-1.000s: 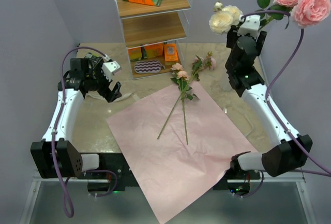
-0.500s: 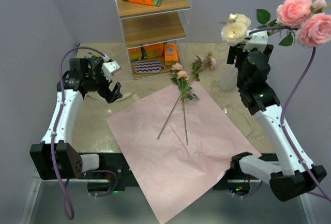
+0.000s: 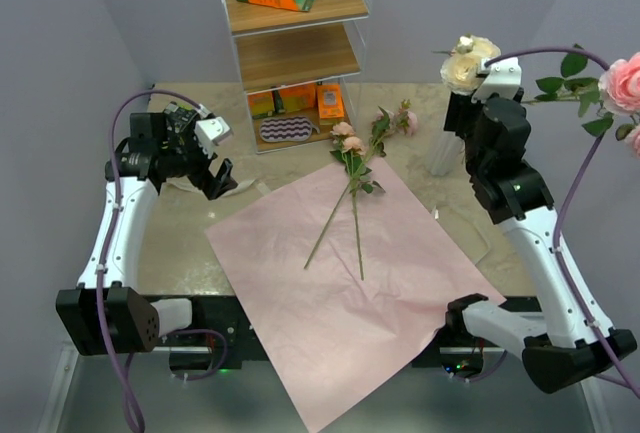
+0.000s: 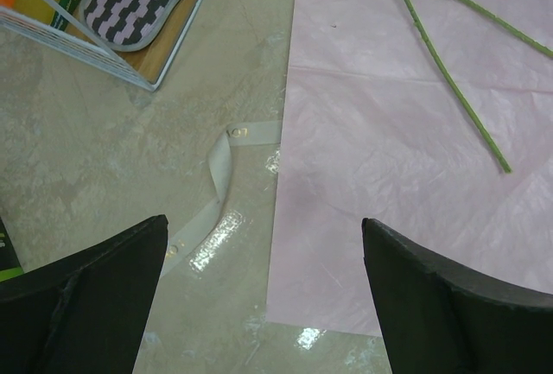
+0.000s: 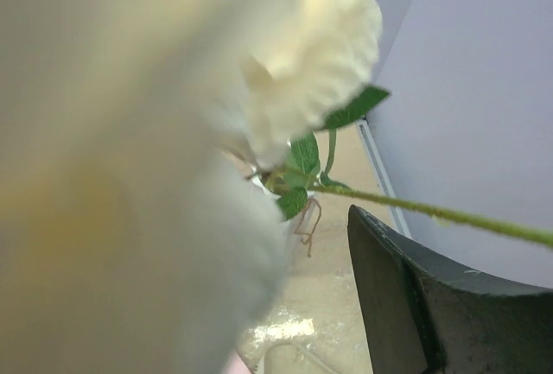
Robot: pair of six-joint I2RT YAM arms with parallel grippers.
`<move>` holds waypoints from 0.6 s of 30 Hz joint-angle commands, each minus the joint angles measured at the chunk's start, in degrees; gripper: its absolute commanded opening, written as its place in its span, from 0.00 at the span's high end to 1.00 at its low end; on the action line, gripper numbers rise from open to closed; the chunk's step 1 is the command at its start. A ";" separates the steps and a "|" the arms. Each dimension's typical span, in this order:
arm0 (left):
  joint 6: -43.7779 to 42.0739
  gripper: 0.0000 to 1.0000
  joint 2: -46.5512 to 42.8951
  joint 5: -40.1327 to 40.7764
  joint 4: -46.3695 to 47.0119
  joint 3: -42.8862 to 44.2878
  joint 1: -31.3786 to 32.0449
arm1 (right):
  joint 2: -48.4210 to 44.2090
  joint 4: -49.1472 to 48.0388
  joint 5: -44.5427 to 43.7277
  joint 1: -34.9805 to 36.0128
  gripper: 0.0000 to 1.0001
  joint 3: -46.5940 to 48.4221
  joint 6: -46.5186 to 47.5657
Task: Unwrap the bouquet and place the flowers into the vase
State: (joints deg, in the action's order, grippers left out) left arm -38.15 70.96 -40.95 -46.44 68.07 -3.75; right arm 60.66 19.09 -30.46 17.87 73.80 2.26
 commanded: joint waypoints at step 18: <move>-1.14 0.02 -2.14 -0.45 -0.06 0.13 -0.47 | 20.10 6.22 10.77 -0.03 0.27 26.92 4.16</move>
State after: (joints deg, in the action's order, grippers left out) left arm -38.59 69.95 -40.91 -46.87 68.03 -3.75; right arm 80.90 24.53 -22.02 17.91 96.03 6.50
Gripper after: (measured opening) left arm 0.984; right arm 0.718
